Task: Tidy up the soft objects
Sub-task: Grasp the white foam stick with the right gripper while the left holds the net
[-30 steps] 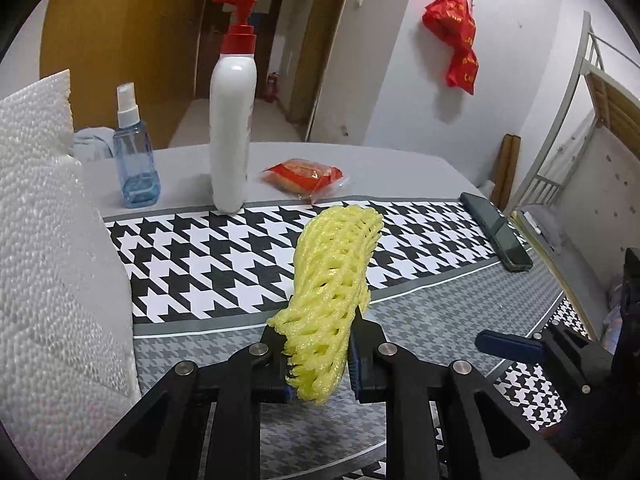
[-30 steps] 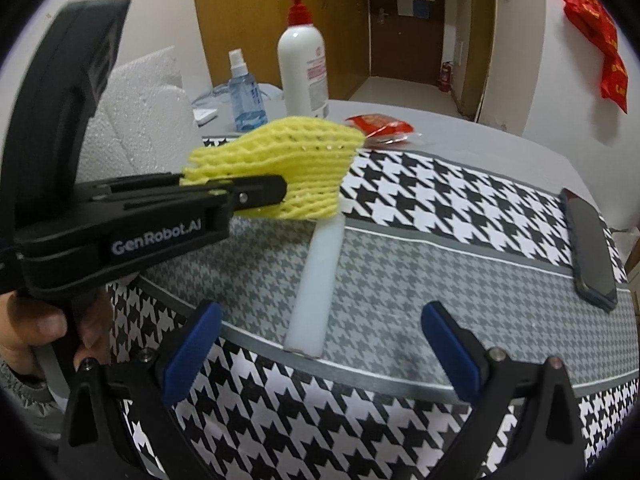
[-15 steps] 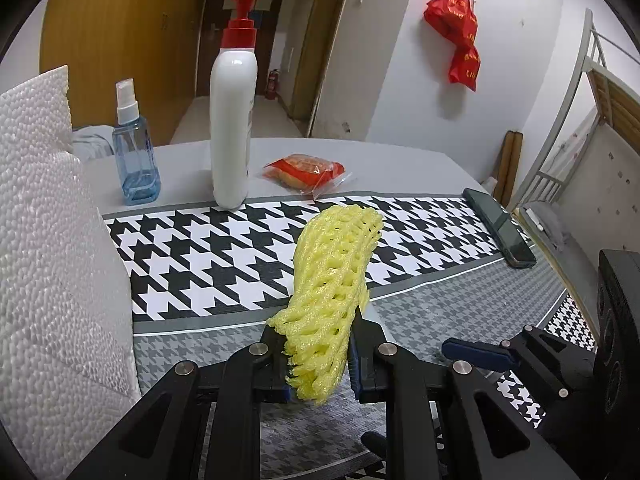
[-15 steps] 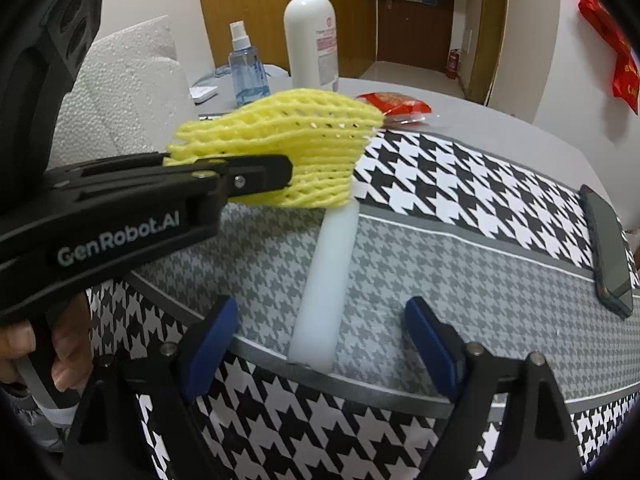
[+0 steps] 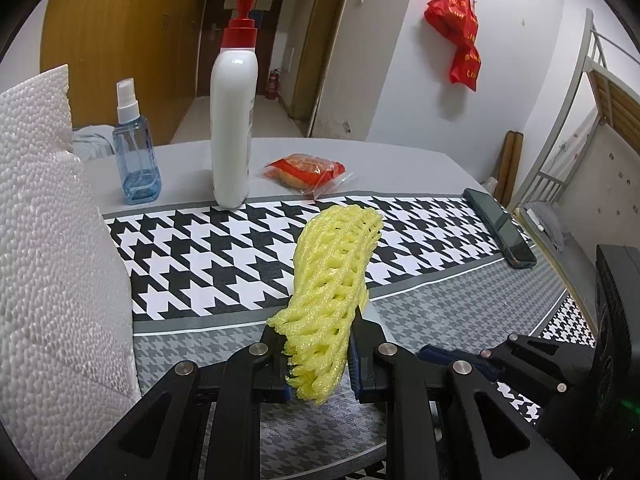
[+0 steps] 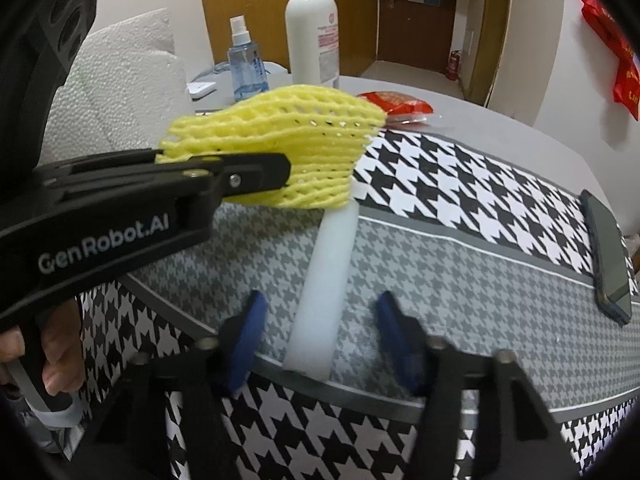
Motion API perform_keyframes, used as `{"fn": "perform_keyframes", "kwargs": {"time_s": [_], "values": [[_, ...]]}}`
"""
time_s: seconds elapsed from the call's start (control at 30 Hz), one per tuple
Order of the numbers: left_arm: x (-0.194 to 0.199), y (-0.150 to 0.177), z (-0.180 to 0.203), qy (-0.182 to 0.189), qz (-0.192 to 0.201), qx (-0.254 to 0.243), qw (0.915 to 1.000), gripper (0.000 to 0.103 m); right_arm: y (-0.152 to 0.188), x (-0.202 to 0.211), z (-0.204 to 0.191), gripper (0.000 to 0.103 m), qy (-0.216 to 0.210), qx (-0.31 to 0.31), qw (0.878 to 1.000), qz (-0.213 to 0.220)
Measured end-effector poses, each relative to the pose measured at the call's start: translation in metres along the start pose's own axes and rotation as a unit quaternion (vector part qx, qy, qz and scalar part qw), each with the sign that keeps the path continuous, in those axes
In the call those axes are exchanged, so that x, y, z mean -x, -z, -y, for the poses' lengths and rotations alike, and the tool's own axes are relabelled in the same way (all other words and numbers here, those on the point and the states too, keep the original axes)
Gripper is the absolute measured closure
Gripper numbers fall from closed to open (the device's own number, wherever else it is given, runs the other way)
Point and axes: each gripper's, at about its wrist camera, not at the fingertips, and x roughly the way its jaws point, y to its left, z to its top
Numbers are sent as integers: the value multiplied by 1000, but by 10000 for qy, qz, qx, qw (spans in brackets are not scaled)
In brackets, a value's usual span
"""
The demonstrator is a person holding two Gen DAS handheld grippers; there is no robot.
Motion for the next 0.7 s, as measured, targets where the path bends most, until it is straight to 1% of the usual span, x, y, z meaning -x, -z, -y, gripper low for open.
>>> {"fn": "perform_keyframes", "kwargs": {"time_s": [0.07, 0.13, 0.17, 0.7], "values": [[0, 0, 0, 0, -1, 2, 10000, 82, 1, 2, 1, 67, -2, -1, 10000, 3], [0, 0, 0, 2, -1, 3, 10000, 82, 1, 4, 2, 71, -36, 3, 10000, -5], [0, 0, 1, 3, 0, 1, 10000, 82, 2, 5, 1, 76, -40, 16, 10000, -6], [-1, 0, 0, 2, -9, 0, 10000, 82, 2, 11, 2, 78, -149, -46, 9999, -10]]}}
